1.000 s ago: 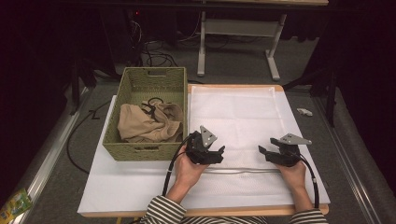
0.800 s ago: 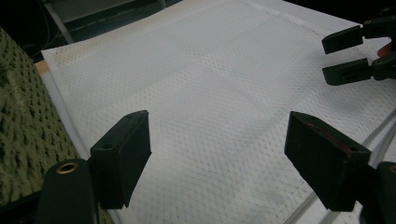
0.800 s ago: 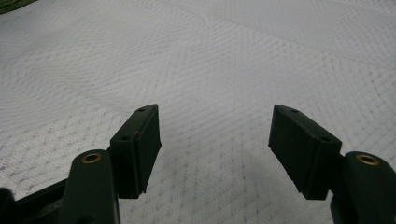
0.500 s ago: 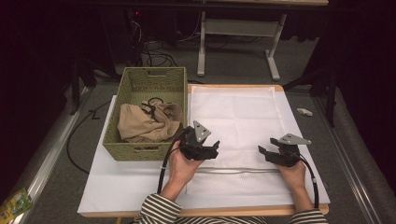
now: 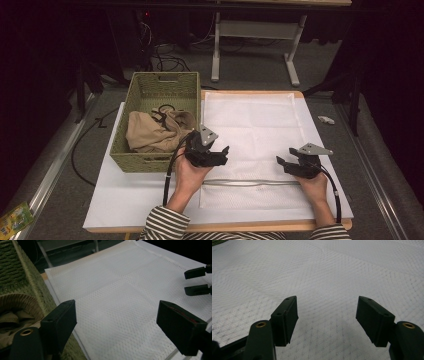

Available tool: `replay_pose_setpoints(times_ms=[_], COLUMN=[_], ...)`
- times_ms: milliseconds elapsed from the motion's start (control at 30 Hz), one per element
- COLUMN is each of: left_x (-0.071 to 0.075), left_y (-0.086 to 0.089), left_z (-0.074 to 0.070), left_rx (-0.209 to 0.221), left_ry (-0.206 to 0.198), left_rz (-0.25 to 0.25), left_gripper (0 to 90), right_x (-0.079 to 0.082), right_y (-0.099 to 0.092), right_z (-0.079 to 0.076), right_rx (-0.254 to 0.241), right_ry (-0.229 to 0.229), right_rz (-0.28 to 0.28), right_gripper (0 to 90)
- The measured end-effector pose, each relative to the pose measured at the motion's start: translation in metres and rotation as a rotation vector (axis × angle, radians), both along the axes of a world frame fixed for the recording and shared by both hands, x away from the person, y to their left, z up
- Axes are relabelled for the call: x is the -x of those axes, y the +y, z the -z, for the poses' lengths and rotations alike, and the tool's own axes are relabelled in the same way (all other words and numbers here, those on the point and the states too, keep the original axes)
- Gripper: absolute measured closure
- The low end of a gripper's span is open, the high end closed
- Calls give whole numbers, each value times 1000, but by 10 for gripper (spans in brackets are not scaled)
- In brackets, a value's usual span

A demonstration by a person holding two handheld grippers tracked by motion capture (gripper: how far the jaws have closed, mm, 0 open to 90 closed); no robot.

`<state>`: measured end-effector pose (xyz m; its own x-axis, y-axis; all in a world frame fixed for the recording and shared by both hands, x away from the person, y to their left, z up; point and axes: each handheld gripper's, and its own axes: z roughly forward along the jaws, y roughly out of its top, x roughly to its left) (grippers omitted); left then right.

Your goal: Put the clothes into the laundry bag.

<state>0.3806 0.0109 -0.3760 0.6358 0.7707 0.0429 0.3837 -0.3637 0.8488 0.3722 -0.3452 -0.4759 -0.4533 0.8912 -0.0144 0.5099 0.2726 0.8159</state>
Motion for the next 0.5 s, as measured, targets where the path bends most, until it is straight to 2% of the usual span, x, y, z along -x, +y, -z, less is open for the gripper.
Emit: replay_pose_setpoints(times_ms=[167, 300, 500], left_x=[-6, -7, -12], left_y=[9, 13, 22], left_z=[-2, -3, -7], left_rx=[18, 21, 32], left_ry=[22, 11, 21], left_rz=[-26, -41, -65], left_gripper=[157, 152, 147], right_x=[0, 0, 0], right_y=[0, 0, 0], right_z=[0, 0, 0], right_rx=[1, 0, 4], right_ry=[-1, -1, -6], right_rz=[0, 0, -3], right_gripper=[341, 341, 341])
